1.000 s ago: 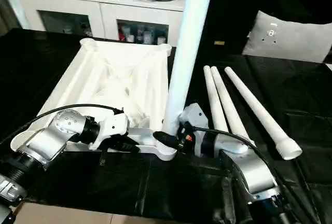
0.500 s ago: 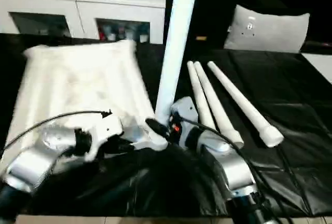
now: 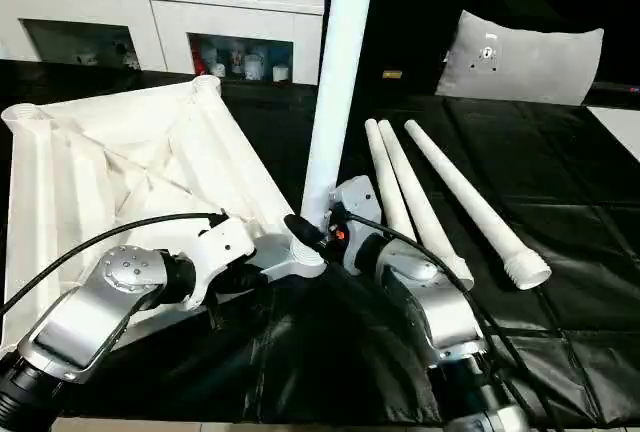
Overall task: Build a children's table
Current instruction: Insert table leg to table base, then rotate leg to tighten
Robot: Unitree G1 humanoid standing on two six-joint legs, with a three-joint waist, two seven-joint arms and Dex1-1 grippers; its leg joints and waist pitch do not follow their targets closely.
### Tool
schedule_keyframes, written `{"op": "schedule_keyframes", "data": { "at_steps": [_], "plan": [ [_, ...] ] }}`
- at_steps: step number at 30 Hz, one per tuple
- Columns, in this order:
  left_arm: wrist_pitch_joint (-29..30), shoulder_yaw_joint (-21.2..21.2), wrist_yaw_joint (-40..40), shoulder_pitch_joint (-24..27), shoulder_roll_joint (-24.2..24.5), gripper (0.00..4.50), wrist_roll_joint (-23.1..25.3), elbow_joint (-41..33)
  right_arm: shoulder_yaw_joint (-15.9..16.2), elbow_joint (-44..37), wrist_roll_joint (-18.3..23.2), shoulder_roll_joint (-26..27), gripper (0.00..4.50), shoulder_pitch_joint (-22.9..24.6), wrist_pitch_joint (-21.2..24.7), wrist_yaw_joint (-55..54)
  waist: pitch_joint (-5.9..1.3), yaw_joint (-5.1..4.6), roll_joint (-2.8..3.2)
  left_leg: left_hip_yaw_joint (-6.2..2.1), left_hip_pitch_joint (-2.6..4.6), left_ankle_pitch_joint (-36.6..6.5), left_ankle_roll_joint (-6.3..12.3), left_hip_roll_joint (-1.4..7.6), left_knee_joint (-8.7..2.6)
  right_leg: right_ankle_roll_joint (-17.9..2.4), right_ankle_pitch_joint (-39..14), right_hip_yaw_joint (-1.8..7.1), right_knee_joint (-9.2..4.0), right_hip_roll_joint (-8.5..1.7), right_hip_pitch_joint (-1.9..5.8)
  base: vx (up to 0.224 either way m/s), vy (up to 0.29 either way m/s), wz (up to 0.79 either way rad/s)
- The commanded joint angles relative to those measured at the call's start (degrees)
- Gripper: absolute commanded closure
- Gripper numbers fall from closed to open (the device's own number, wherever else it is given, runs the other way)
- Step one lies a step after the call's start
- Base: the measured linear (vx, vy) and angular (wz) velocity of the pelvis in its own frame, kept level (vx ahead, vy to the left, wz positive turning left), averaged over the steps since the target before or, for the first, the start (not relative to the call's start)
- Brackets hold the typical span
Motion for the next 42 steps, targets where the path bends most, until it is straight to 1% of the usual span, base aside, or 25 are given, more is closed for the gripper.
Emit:
{"op": "schedule_keyframes", "data": {
  "at_steps": [1,2,3,4,5,8,10,11,12,14,15,16,18,21,24,25,29,31,32,34,35,38,39,40,42],
  "plan": [
    [-4.5,0.3,0.5,-2.4,-0.3,4.50,0.3,-1.2,2.0,6.9,-2.1,0.1,2.60,2.4,3.0,-0.6,-1.86,0.23,0.63,-1.00,-0.54,-17.4,0.69,2.72,-5.07,-6.8,-28.1,2.95,-5.92,-4.74,1.68,0.000,0.000,0.00],
    [-6.5,0.4,0.2,-2.4,-0.3,4.50,-0.1,-0.7,2.2,7.1,-2.5,0.1,2.60,2.3,2.5,-0.7,-1.83,0.26,0.64,-1.04,-0.47,-17.8,0.77,2.69,-5.06,-6.5,-28.7,2.91,-6.05,-4.70,1.58,0.000,0.000,0.00],
    [-8.2,0.6,-0.1,-2.3,-0.3,4.50,-0.6,-0.4,2.5,7.2,-3.0,0.0,2.60,2.2,1.8,-0.7,-1.86,0.25,0.91,-1.06,-0.45,-17.9,0.66,2.66,-5.05,-6.4,-28.7,2.95,-6.02,-4.72,1.55,0.000,0.000,0.00],
    [-8.2,0.6,-0.1,-2.3,-0.3,4.50,-0.6,-0.4,2.5,7.2,-3.0,0.0,2.04,2.2,1.8,-0.7,-1.85,0.18,0.80,-1.02,-0.47,-18.2,0.57,2.72,-5.08,-6.4,-28.9,2.93,-6.10,-4.71,1.54,0.000,0.000,0.00],
    [-8.0,0.8,0.1,-2.2,-0.4,4.50,-0.7,-0.2,2.5,7.2,-3.0,0.0,2.04,2.2,1.8,-0.6,-1.92,0.25,0.71,-1.00,-0.42,-18.0,0.50,2.75,-5.07,-6.3,-28.6,2.97,-6.02,-4.74,1.58,0.000,0.000,0.00],
    [-8.6,1.1,0.0,-2.1,-0.2,4.50,-0.9,0.9,2.4,7.4,-2.8,0.1,1.81,2.2,1.7,-0.3,-2.22,0.33,0.72,-0.94,-0.56,-16.2,0.50,2.82,-5.00,-7.6,-24.6,3.08,-5.56,-4.70,1.88,0.000,0.000,0.00],
    [-10.0,0.9,-0.6,-1.8,0.2,4.50,-0.8,2.0,2.1,8.0,-3.1,0.1,1.53,2.0,1.1,0.1,-2.20,0.35,0.84,-0.78,-0.68,-14.6,0.82,2.85,-5.02,-8.5,-21.4,3.14,-5.33,-4.61,2.00,0.000,0.000,0.00],
    [-10.7,0.8,-0.7,-1.8,0.4,4.50,-0.7,2.3,2.0,8.1,-3.2,0.0,1.53,2.0,0.8,0.0,-2.21,0.38,0.94,-0.69,-0.65,-14.2,0.90,2.83,-5.01,-9.1,-20.1,3.11,-5.22,-4.53,2.08,0.000,0.000,0.00],
    [-11.5,0.7,-0.8,-1.7,0.6,4.50,-0.7,2.9,1.8,8.3,-3.4,0.0,1.45,2.0,0.4,-0.1,-2.21,0.37,0.73,-0.66,-0.69,-13.9,0.90,2.85,-5.02,-9.4,-19.5,3.11,-5.11,-4.56,2.22,0.000,0.000,0.00],
    [-12.0,1.0,-1.0,-1.7,0.8,4.50,-0.8,3.4,1.4,8.1,-3.2,-0.2,1.25,2.0,0.3,0.0,-2.22,0.54,0.89,-0.55,-0.57,-13.7,0.94,2.86,-4.95,-9.8,-19.3,3.18,-5.10,-4.63,2.21,0.000,0.000,0.00],
    [-12.0,1.0,-1.0,-1.7,0.8,4.50,-0.8,3.4,1.3,8.1,-3.1,-0.2,1.25,2.1,0.3,0.0,-2.29,0.59,0.86,-0.58,-0.72,-12.7,0.88,2.90,-4.97,-10.0,-18.1,3.17,-4.89,-4.62,2.41,0.000,0.000,0.00],
    [-12.2,1.1,-1.1,-1.7,0.9,4.50,-0.9,3.5,1.1,7.8,-3.1,-0.4,1.05,2.2,0.0,0.0,-2.25,0.63,0.78,-0.50,-0.67,-12.5,0.91,2.88,-4.93,-10.2,-17.9,3.17,-4.93,-4.57,2.34,0.000,0.000,0.00],
    [-13.0,1.3,-1.5,-1.8,1.4,4.50,-1.2,4.3,0.8,6.3,-2.4,-1.2,0.92,3.3,-0.5,0.9,-2.34,0.88,0.77,-0.50,-0.81,-11.2,1.28,2.91,-4.92,-10.5,-15.9,3.15,-4.64,-4.60,2.67,0.000,0.000,0.00],
    [-14.8,1.4,-2.3,-1.8,2.0,4.50,-1.1,5.8,0.6,3.9,-1.7,-2.3,0.56,5.1,-1.7,3.0,-2.30,1.25,0.83,-0.35,-0.67,-10.5,1.73,2.88,-4.81,-9.9,-15.9,3.15,-4.80,-4.55,2.63,0.000,0.000,0.00],
    [-16.6,1.0,-3.6,-2.0,2.9,4.50,-0.9,6.9,0.0,1.5,-1.3,-3.9,0.44,6.8,-2.9,4.9,-2.34,1.49,0.70,-0.31,-0.68,-9.5,2.05,2.92,-4.78,-10.3,-14.1,3.14,-4.52,-4.56,2.76,0.000,0.000,0.00],
    [-17.3,0.5,-4.4,-2.0,3.6,4.50,-0.8,7.3,-0.2,0.3,-1.2,-5.0,0.20,7.5,-3.8,6.0,-2.33,1.56,0.77,-0.31,-0.68,-9.6,2.12,2.91,-4.79,-10.1,-14.5,3.15,-4.59,-4.58,2.80,0.000,0.000,0.00],
    [-19.1,0.0,-5.8,-2.1,4.5,4.50,-0.9,8.3,-1.3,-1.5,-1.1,-7.2,0.06,8.6,-5.5,7.3,-2.26,1.54,0.68,-0.33,-0.72,-10.7,2.19,2.86,-4.78,-9.7,-17.1,3.13,-4.78,-4.62,2.80,0.000,0.000,0.00],
    [-20.2,-0.1,-6.8,-2.3,5.0,4.50,-1.0,9.2,-2.3,-3.0,0.4,-8.4,0.03,8.7,-4.8,9.1,-2.22,1.51,0.80,-0.30,-0.68,-10.8,2.14,2.83,-4.72,-9.5,-17.9,3.13,-4.89,-4.62,2.76,0.000,0.000,0.00],
    [-20.7,-0.2,-7.3,-2.3,5.2,4.50,-1.0,9.5,-2.7,-3.5,1.0,-8.9,0.03,8.7,-4.5,9.9,-2.23,1.60,0.66,-0.36,-0.67,-10.8,2.43,2.89,-4.72,-9.2,-18.1,3.11,-4.89,-4.60,2.85,0.000,0.000,0.00],
    [-22.0,-0.6,-8.7,-2.5,5.9,4.50,-1.1,10.5,-3.3,-4.9,2.6,-10.6,0.03,8.6,-3.4,12.6,-2.24,1.62,0.66,-0.33,-0.65,-10.0,2.81,2.94,-4.66,-9.4,-17.2,3.14,-4.74,-4.63,2.78,0.000,0.000,0.00],
    [-22.0,-0.6,-8.7,-2.5,5.9,4.50,-1.1,10.5,-3.3,-4.9,2.6,-10.6,0.03,8.6,-3.4,12.6,-2.32,1.62,1.04,-0.30,-0.62,-9.7,2.91,2.87,-4.55,-9.7,-16.4,3.09,-4.78,-4.58,2.88,0.000,0.000,0.00],
    [-23.3,-1.1,-10.5,-2.6,6.7,4.50,-1.2,11.1,-3.2,-6.5,4.2,-12.4,0.03,8.4,-2.6,15.9,-2.38,1.74,0.92,-0.32,-0.62,-8.9,3.34,2.91,-4.46,-10.6,-14.7,3.05,-4.55,-4.55,2.96,0.000,0.000,0.00],
    [-24.3,-1.8,-12.1,-2.8,7.3,4.50,-1.3,11.4,-3.0,-6.8,4.7,-13.7,0.03,7.8,-2.5,18.2,-2.40,1.87,0.46,-0.31,-0.63,-8.2,3.66,2.97,-4.45,-10.9,-14.0,3.04,-4.32,-4.64,3.02,0.000,0.000,0.00],
    [-24.7,-2.0,-12.8,-2.8,7.5,4.50,-1.4,11.5,-2.9,-6.9,4.9,-14.2,0.03,7.6,-2.5,19.1,-2.44,1.92,0.65,-0.34,-0.58,-7.9,3.82,2.99,-4.45,-11.2,-13.6,3.02,-4.27,-4.66,3.02,0.000,0.000,0.00],
    [-25.6,-2.4,-13.6,-2.9,7.9,4.50,-1.3,11.6,-2.7,-6.7,4.5,-14.8,0.03,7.3,-3.0,19.7,-2.41,1.87,0.61,-0.24,-0.57,-7.3,3.90,2.99,-4.35,-11.8,-12.6,2.98,-4.16,-4.64,2.99,0.000,0.000,0.00]
  ]
}}
